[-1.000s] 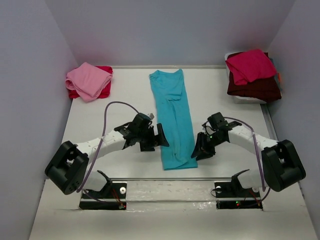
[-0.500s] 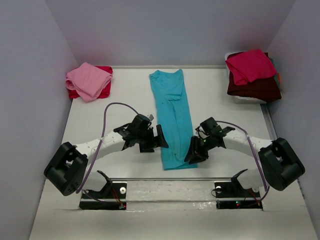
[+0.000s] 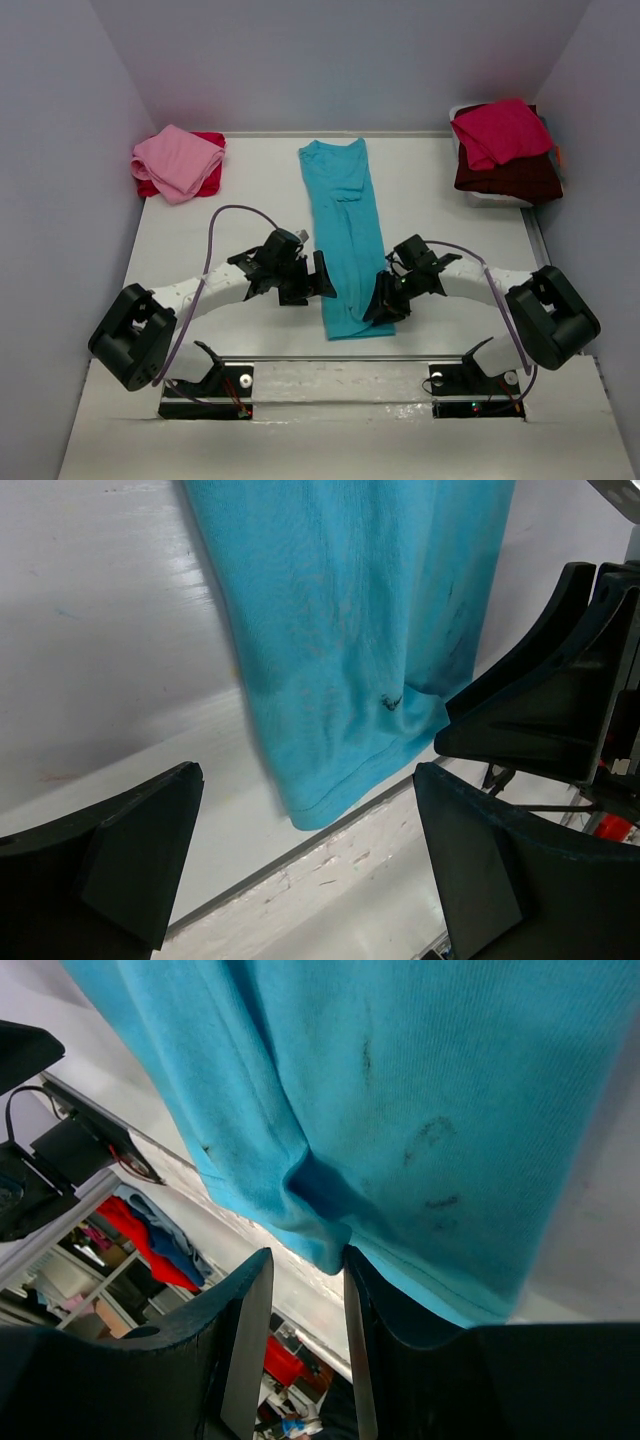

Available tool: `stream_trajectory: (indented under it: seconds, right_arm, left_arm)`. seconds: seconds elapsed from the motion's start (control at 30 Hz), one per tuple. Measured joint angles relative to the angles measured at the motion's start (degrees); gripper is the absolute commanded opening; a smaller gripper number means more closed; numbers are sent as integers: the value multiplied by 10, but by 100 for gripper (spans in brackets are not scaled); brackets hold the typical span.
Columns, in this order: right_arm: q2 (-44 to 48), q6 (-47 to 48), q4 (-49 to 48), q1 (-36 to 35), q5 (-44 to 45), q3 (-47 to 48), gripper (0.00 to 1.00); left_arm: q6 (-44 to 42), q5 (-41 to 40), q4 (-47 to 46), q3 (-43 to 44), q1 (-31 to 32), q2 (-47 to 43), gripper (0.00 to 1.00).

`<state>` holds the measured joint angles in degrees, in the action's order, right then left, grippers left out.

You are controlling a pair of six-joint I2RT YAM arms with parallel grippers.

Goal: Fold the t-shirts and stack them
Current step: Grab the bottom of the folded rectangular tshirt with both arms

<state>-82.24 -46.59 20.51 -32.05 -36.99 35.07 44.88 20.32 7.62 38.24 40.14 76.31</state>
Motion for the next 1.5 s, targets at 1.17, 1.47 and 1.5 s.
stream_trajectory:
  seconds: [1.17, 1.47, 1.5]
  right_arm:
    - [-17, 15, 20, -7, 44, 10, 17]
    - [2, 18, 35, -20, 31, 21, 15]
    - [3, 18, 36, -22, 28, 23, 16]
  left_arm:
    - [-5, 7, -1, 0, 0, 17, 98]
    - [-5, 9, -1, 0, 0, 29, 98]
    - [-5, 10, -2, 0, 0, 29, 98]
